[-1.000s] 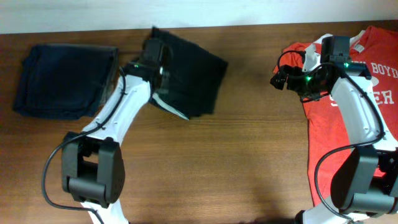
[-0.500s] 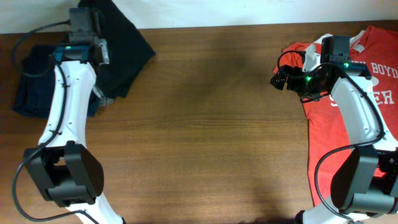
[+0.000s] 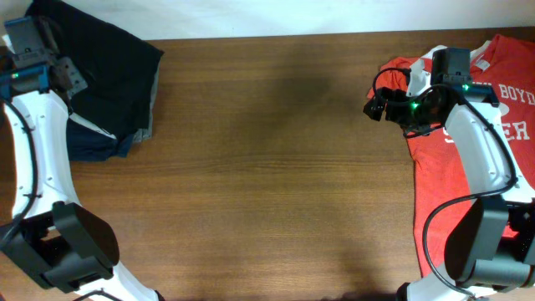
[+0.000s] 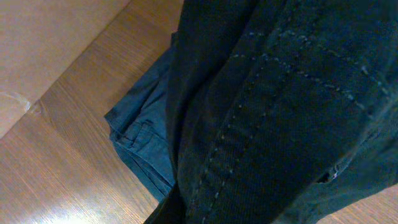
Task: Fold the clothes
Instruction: 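Release and press the pants flat on the stack with the left gripper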
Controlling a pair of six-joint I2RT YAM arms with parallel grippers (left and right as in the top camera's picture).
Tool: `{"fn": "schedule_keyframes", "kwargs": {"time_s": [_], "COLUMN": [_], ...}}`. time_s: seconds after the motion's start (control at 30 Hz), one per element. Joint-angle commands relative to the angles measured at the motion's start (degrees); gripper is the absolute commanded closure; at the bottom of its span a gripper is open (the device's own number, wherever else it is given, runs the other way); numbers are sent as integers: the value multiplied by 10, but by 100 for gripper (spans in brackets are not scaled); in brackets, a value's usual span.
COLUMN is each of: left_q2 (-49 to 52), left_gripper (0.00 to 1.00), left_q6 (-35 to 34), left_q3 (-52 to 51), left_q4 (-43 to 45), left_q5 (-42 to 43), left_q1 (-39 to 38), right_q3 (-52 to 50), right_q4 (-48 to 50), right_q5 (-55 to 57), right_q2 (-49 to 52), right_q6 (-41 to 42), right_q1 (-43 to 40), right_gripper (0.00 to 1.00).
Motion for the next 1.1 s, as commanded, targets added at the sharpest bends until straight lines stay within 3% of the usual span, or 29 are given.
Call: {"fn": "schedule_keyframes", "kwargs": {"time_s": [0.0,0.37,0.4,0.43,0.5,0.53,0.63,0.67,0.73,0.77,0.9,1.07], "left_q2": [19,118,129,139,138,131,88,68,54,54,96,182], "left_gripper": [99,99,90,34,1,1,1,11,95,99,100,99], "left_q6": [-9,-2,-2,24,54,72,66,46,31,31,18,18], "left_q3": [19,19,19,19,20,25,43,43,43,43,15,-14], "left_q4": [11,89,93,101,116,124,116,107,85,73,26,1], "left_q5": [-9,-7,-7,-7,-7,-7,13,67,177,220,238,335], "left_q1": [26,115,116,118,118,118,116,113,113,113,107,82], "right_q3": [2,2,2,2,2,2,2,2,2,2,2,2], "right_q4": [2,2,2,2,2,2,2,2,2,2,2,2], "right_q5": [5,5,5,5,5,5,5,5,5,5,5,5], "right_q2": [0,0,0,0,0,0,0,0,0,0,0,0], "right_q6": [-2,-2,-2,-2,-2,-2,-2,-2,-2,-2,-2,-2], "right_q1": [-2,-2,-2,-2,-2,-2,-2,-2,-2,-2,-2,-2], "right_gripper": [2,2,2,2,2,2,2,2,2,2,2,2]}}
